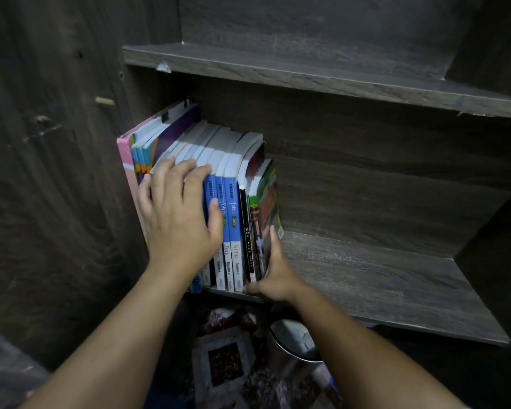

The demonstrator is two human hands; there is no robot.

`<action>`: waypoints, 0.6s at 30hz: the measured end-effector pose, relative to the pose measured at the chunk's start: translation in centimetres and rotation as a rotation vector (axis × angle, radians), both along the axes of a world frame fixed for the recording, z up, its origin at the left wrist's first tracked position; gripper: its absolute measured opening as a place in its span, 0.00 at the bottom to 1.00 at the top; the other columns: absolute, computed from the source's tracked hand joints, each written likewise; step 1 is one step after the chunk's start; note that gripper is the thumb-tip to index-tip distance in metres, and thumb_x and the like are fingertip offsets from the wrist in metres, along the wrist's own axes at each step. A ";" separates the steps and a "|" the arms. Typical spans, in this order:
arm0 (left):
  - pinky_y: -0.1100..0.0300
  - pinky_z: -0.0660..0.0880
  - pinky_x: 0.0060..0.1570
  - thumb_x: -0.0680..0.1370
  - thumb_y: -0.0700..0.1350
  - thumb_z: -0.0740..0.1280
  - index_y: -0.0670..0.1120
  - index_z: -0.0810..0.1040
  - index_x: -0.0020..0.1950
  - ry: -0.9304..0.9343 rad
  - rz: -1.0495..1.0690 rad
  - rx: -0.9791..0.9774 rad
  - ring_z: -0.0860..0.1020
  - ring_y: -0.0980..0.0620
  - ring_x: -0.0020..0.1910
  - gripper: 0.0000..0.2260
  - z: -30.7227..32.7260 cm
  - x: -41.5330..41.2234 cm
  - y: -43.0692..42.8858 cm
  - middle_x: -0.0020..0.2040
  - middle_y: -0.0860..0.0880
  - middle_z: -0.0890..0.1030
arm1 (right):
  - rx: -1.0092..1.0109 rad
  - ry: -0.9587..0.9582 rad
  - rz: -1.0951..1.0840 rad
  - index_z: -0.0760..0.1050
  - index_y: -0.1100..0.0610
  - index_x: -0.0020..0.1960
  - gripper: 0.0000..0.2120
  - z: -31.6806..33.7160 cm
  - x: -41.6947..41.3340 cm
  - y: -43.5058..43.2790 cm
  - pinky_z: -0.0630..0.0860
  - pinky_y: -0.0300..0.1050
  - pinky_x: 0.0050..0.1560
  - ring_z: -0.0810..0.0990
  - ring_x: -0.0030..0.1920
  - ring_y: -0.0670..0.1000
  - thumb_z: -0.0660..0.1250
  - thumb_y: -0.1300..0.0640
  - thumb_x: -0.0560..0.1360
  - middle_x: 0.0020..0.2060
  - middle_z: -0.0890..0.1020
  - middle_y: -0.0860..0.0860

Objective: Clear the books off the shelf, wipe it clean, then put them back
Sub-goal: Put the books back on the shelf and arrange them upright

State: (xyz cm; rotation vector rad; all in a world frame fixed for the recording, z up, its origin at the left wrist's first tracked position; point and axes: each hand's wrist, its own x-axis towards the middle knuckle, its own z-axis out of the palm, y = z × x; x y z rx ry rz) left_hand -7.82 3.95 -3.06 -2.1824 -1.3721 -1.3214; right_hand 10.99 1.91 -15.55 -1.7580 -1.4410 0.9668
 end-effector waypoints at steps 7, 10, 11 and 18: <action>0.45 0.51 0.72 0.72 0.44 0.66 0.43 0.74 0.62 -0.071 -0.012 0.031 0.64 0.43 0.72 0.19 -0.2 0.7 0.1 0.62 0.45 0.74 | -0.028 -0.249 0.166 0.23 0.31 0.68 0.71 2.1 0.2 0.7 0.60 0.56 0.73 0.57 0.76 0.53 0.82 0.55 0.60 0.78 0.53 0.48; 0.46 0.49 0.72 0.72 0.44 0.65 0.43 0.74 0.62 -0.077 -0.007 0.044 0.63 0.42 0.72 0.19 -0.5 0.9 0.3 0.62 0.44 0.74 | -0.042 -0.273 0.175 0.24 0.35 0.70 0.70 2.2 0.2 0.8 0.58 0.54 0.74 0.56 0.76 0.53 0.82 0.55 0.60 0.78 0.54 0.48; 0.46 0.49 0.72 0.72 0.45 0.65 0.43 0.74 0.62 -0.071 -0.006 0.051 0.63 0.42 0.72 0.19 -0.6 1.0 0.4 0.63 0.43 0.73 | -0.051 -0.279 0.174 0.24 0.36 0.71 0.70 2.4 0.3 0.8 0.58 0.52 0.73 0.57 0.76 0.53 0.82 0.55 0.60 0.77 0.56 0.49; 0.43 0.47 0.75 0.73 0.43 0.65 0.41 0.72 0.66 -0.049 -0.018 0.036 0.56 0.39 0.75 0.21 -1.0 0.8 -0.1 0.69 0.40 0.69 | -0.137 -0.568 0.130 0.37 0.40 0.77 0.57 5.2 0.9 -1.3 0.70 0.53 0.65 0.70 0.68 0.58 0.77 0.56 0.67 0.72 0.67 0.55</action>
